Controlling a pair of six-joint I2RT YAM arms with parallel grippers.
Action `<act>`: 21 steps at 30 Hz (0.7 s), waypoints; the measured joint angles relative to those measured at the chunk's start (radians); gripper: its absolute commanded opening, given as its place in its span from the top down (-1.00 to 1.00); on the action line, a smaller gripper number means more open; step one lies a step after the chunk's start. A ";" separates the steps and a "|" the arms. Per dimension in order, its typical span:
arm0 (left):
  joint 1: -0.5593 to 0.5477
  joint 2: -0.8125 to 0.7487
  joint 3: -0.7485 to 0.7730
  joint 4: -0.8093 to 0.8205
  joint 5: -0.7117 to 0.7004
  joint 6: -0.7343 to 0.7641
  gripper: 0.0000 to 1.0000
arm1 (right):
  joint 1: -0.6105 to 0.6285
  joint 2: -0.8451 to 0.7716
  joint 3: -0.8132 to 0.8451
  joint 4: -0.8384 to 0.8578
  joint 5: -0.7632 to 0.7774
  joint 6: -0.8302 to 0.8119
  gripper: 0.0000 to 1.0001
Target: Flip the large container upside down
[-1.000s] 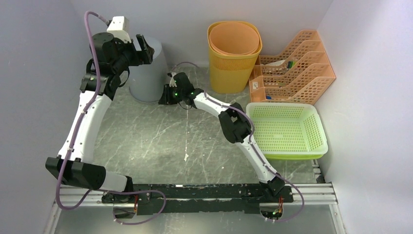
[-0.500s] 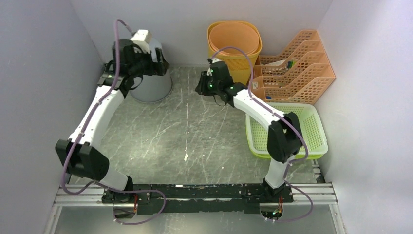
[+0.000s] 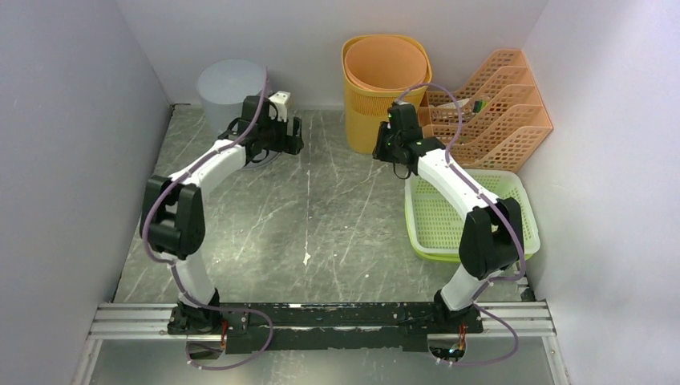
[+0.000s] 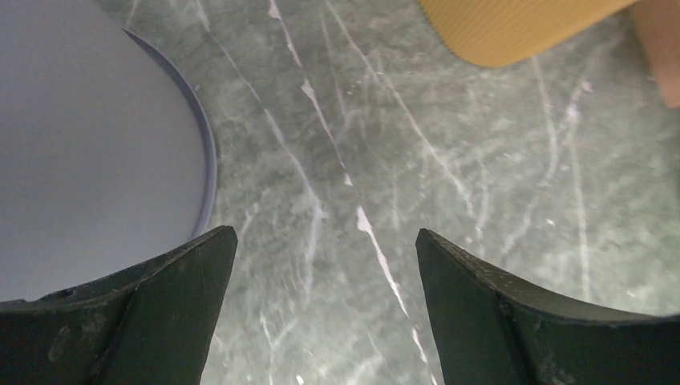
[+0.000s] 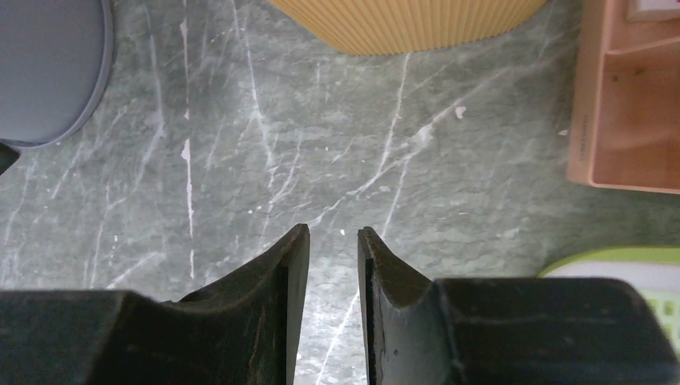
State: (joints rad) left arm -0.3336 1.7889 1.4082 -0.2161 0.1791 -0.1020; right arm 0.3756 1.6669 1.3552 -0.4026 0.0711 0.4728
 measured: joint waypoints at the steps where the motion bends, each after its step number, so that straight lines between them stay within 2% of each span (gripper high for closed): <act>1: 0.002 0.023 0.000 0.024 -0.008 0.002 -0.91 | -0.005 -0.003 0.005 -0.009 0.004 -0.006 0.41; 9: 0.065 0.217 0.010 0.195 -0.069 -0.036 -0.91 | -0.023 -0.026 0.032 -0.063 0.020 -0.060 0.41; 16: 0.195 0.253 0.007 0.328 -0.147 -0.136 -0.91 | -0.034 -0.035 0.032 -0.105 0.023 -0.094 0.41; 21: 0.288 0.303 0.037 0.354 -0.179 -0.174 -0.91 | -0.035 -0.035 0.032 -0.140 0.024 -0.119 0.41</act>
State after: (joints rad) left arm -0.0460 2.0914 1.4448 0.1375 0.0006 -0.2764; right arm 0.3408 1.6321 1.3872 -0.5430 0.0952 0.3538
